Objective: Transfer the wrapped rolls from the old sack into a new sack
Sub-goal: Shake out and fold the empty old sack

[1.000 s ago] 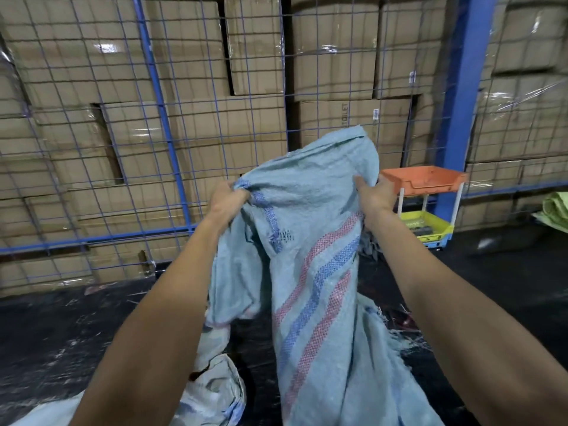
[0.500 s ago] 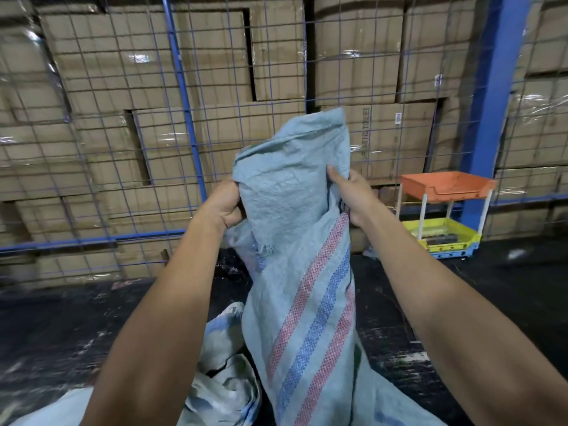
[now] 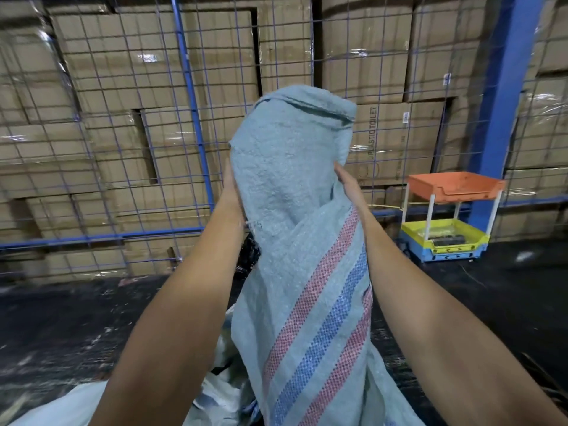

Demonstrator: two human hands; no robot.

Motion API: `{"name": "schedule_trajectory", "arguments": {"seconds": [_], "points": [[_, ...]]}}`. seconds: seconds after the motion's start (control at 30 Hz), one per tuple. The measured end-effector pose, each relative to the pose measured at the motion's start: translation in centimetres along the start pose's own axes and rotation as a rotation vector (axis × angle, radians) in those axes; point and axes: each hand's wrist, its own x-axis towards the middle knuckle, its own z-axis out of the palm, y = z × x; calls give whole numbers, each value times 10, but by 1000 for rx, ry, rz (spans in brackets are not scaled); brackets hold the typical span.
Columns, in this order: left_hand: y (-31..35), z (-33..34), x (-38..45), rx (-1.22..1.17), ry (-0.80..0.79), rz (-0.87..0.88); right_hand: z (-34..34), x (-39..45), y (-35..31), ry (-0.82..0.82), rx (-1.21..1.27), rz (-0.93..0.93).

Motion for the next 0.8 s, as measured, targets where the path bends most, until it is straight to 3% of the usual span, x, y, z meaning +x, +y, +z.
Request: {"name": "schedule_trajectory", "arguments": {"seconds": [0.07,0.17,0.27,0.43,0.5,0.57,0.6,0.67,0.8], "points": [[9,-6,17,-71,94,52,-8,3,-5,49,26,-27],[4,-28,45,6,313,-73,-19,9,-4,92,-79,-23],[-14,-47,49,54,392,-60,-30,16,9,197,-108,17],[-12,-35,50,313,580,234,-40,19,31,434,-204,28],[-15,-22,36,509,416,303,-33,21,38,483,-113,-2],[-25,-3,20,572,61,133,-23,21,35,350,-88,52],[-32,1,17,521,-45,52,-16,18,32,244,-111,89],[-48,-1,20,337,-88,18,-7,13,27,81,-167,163],[-67,-3,27,-15,-130,-49,2,3,24,3,-296,229]]}}
